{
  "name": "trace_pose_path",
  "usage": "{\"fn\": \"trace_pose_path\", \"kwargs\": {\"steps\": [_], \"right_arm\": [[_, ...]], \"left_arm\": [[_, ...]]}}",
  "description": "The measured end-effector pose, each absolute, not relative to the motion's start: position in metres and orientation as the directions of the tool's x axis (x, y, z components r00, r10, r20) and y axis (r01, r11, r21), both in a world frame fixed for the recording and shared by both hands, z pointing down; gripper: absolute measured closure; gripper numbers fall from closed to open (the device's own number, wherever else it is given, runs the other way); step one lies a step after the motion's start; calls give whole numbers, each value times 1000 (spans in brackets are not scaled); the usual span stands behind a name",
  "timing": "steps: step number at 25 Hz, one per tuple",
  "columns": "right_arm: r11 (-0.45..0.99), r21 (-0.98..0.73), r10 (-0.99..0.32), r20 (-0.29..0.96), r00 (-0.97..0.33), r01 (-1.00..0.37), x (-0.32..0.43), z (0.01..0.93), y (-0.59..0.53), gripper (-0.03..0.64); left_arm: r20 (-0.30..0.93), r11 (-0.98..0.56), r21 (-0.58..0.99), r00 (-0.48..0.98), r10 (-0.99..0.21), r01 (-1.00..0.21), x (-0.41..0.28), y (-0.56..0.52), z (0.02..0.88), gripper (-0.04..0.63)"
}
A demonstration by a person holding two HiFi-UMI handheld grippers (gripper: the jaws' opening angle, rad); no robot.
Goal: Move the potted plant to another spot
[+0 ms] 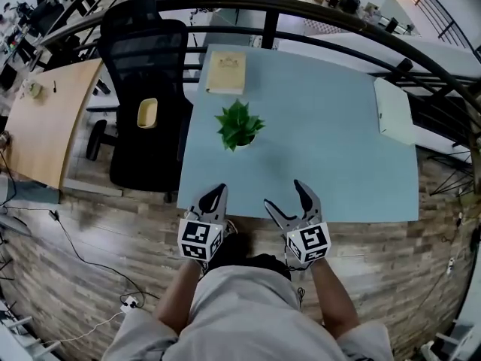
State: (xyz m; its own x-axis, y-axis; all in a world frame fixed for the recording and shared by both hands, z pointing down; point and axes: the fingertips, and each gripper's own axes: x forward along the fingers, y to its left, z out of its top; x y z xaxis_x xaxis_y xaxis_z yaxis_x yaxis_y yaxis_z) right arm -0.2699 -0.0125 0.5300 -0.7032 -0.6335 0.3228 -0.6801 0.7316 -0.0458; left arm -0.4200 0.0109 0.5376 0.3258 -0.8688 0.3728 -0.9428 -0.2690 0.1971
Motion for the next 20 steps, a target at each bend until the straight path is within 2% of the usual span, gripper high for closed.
{"fn": "trace_pose_path", "kwargs": {"steps": [8,20], "right_arm": [[775,-54,-571,368,-734,-630,-294,557,-51,212],[867,-77,-420,422,-803,-493,-314,610,-104,204]], "left_arm": [[438,-227,209,298,-848,-951,-442,-10,564,584],[558,-33,213,149,-816,-977,-450,-34,626,584]]}}
